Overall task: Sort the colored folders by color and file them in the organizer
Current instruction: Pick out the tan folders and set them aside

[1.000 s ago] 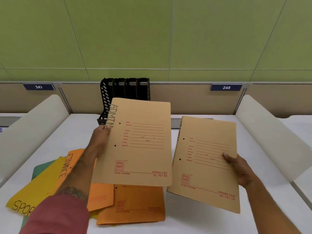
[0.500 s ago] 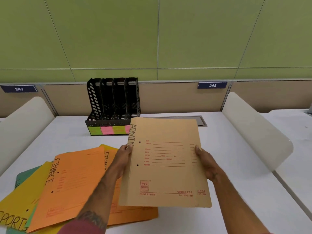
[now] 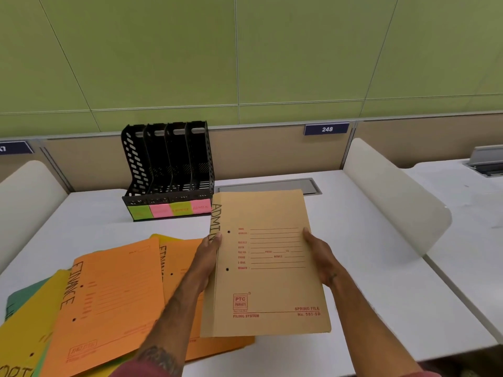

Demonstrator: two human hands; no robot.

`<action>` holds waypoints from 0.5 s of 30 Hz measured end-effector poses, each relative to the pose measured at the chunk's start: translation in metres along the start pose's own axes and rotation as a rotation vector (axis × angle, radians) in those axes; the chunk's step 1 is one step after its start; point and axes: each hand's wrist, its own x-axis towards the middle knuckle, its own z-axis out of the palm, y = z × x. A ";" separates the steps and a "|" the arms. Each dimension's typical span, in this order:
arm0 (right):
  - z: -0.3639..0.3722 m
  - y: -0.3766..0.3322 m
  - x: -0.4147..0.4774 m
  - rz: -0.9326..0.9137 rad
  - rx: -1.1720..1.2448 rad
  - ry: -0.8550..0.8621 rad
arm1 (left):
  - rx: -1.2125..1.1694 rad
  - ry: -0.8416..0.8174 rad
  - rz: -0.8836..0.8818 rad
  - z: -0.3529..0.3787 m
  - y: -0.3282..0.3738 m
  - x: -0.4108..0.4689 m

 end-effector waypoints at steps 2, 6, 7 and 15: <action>-0.007 0.003 -0.001 -0.017 -0.015 -0.007 | 0.013 0.007 0.002 0.008 -0.002 0.002; -0.030 0.003 0.001 -0.065 -0.132 0.084 | 0.045 0.020 -0.015 0.033 -0.009 0.007; -0.038 0.001 0.003 -0.065 -0.159 0.112 | 0.052 0.020 -0.013 0.041 -0.011 0.008; -0.143 -0.004 0.032 -0.041 -0.324 0.293 | 0.124 0.010 -0.087 0.141 -0.041 0.027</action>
